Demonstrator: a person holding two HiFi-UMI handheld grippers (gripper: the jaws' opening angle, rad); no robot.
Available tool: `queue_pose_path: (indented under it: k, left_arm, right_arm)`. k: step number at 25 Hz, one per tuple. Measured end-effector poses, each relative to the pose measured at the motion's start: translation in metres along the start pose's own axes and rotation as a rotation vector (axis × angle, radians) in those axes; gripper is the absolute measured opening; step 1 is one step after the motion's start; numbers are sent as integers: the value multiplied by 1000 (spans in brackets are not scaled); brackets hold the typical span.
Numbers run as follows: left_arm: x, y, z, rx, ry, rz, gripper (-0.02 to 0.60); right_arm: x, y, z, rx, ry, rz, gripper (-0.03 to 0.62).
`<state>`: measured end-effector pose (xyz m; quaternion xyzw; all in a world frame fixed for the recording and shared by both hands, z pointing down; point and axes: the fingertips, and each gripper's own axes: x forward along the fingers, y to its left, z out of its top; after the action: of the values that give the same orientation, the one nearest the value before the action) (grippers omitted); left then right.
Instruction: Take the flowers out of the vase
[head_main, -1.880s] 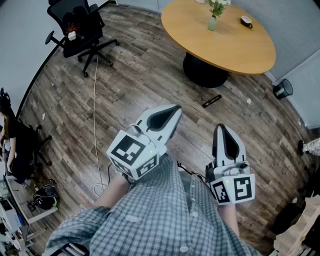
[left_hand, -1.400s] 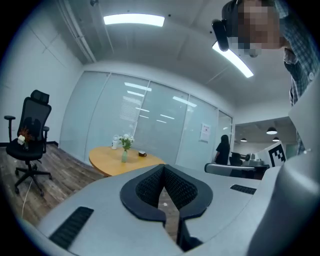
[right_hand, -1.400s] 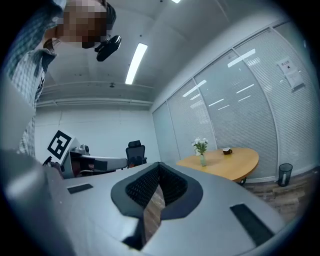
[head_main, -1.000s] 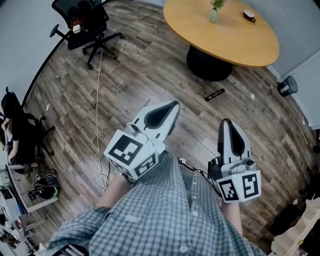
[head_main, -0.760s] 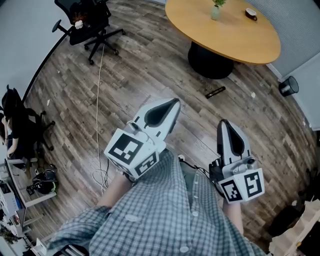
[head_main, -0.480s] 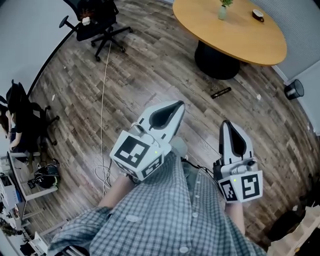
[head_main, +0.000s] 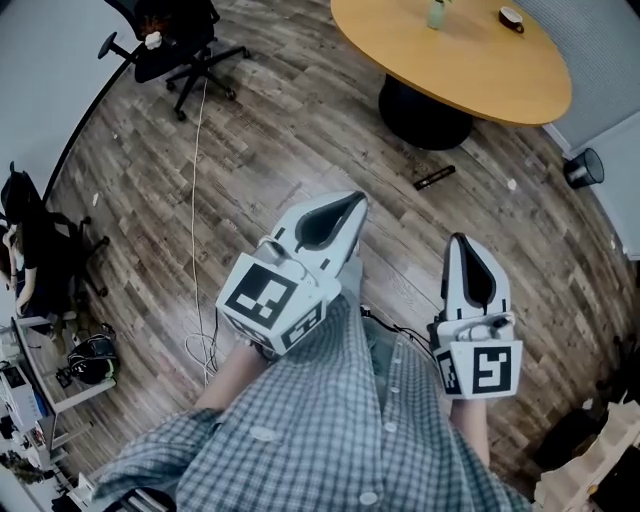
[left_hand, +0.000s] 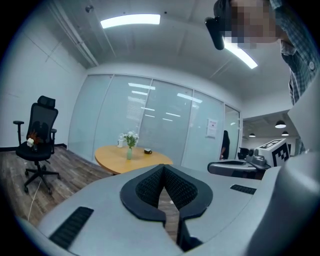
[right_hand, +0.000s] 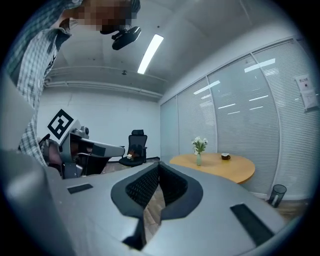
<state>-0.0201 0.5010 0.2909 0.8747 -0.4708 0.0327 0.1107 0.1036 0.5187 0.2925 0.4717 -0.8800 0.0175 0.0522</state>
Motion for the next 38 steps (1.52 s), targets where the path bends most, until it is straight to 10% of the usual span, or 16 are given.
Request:
queue_pose_path:
  k: [24, 38]
  left_arm:
    - [144, 165, 55, 16, 10, -103, 8]
    - [166, 194, 57, 4, 6, -126, 8]
  right_arm:
    - [201, -72, 44, 0, -13, -166, 11]
    - [233, -85, 40, -4, 19, -202, 9]
